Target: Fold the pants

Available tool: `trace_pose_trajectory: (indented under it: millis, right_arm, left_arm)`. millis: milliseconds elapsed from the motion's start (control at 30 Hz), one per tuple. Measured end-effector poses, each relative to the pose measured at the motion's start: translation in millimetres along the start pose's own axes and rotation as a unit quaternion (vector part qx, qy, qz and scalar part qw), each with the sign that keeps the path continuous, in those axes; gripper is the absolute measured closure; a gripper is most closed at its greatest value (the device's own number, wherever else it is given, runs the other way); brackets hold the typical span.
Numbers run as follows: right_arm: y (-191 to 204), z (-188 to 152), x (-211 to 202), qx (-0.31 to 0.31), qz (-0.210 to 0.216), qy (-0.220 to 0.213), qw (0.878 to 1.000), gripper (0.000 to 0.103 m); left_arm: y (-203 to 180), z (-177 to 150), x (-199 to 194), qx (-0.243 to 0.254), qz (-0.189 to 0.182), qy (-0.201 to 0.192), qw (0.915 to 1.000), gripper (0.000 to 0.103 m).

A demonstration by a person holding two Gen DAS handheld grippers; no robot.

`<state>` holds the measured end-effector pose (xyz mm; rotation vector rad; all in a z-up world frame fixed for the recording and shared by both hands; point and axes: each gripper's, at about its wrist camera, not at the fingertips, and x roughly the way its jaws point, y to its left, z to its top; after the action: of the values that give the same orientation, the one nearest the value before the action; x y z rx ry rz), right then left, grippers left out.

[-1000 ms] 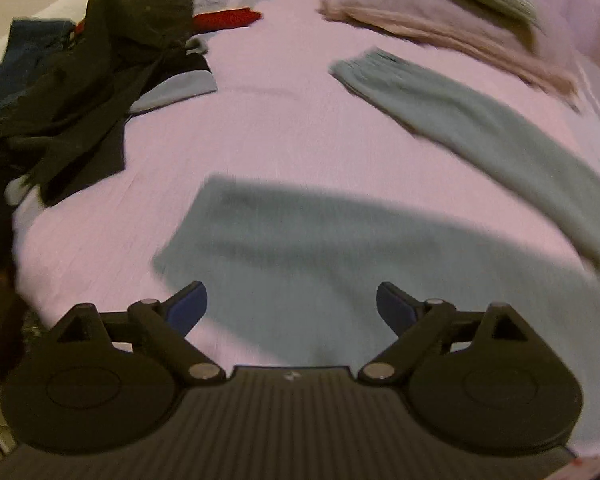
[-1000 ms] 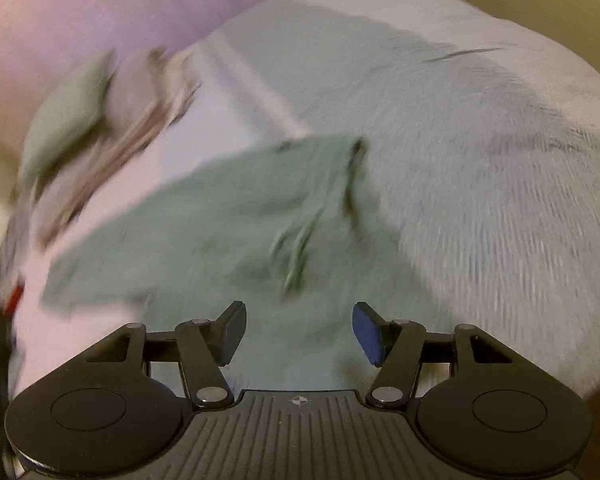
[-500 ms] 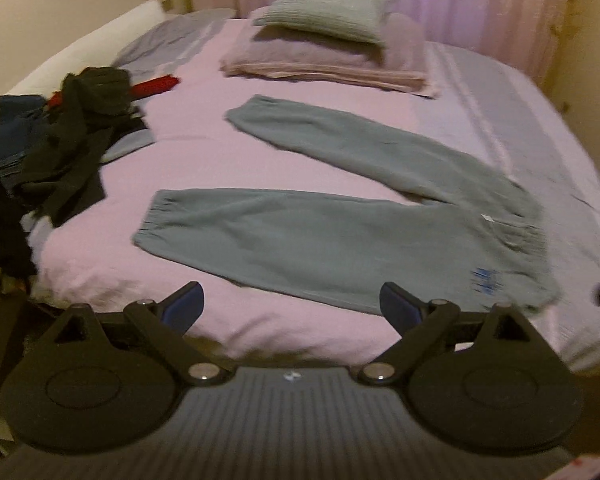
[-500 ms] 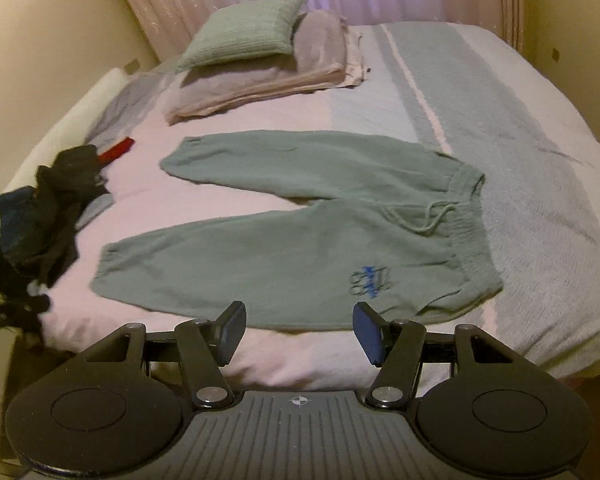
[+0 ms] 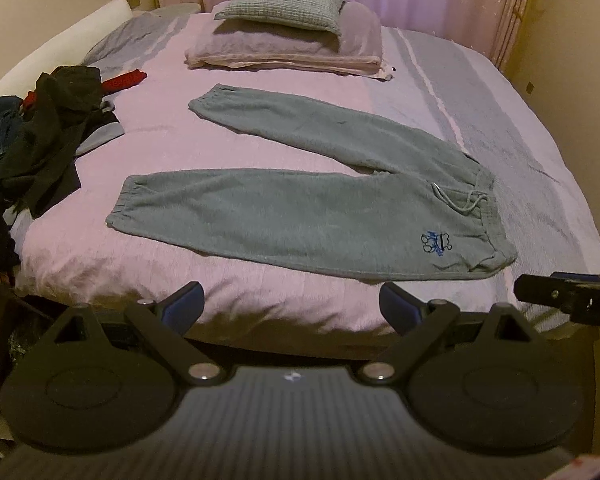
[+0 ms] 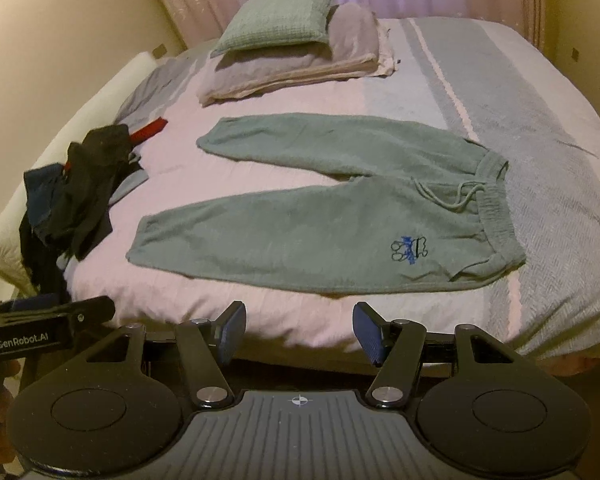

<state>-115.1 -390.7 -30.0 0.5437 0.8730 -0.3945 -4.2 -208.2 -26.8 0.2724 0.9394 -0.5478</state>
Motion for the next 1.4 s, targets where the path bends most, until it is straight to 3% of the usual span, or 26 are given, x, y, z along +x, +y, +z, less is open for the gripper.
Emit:
trace_pose_trajectory:
  millis: [633,1200,1333,1400]
  right_arm:
    - [7,-9,-4,-0.002,0.007,-0.002,1.0,0.046]
    - [-16,-3,5,0.009,0.016,0.007,1.0,0.046]
    - [-44,11,1,0.007,0.014,-0.028,0.999,0.046]
    - [-63,24,-7,0.007,0.015,-0.081,0.997,0.046]
  left_arm:
    - [15,-11,-5,0.003,0.009,0.004,0.9999,0.011]
    - [7,-7,12,-0.002,0.01,0.018,0.9998,0.01]
    - [18,9,31,-0.002,-0.018,0.01,0.9998,0.01]
    - [25,27,46,0.013,-0.029,0.0,0.9995,0.01]
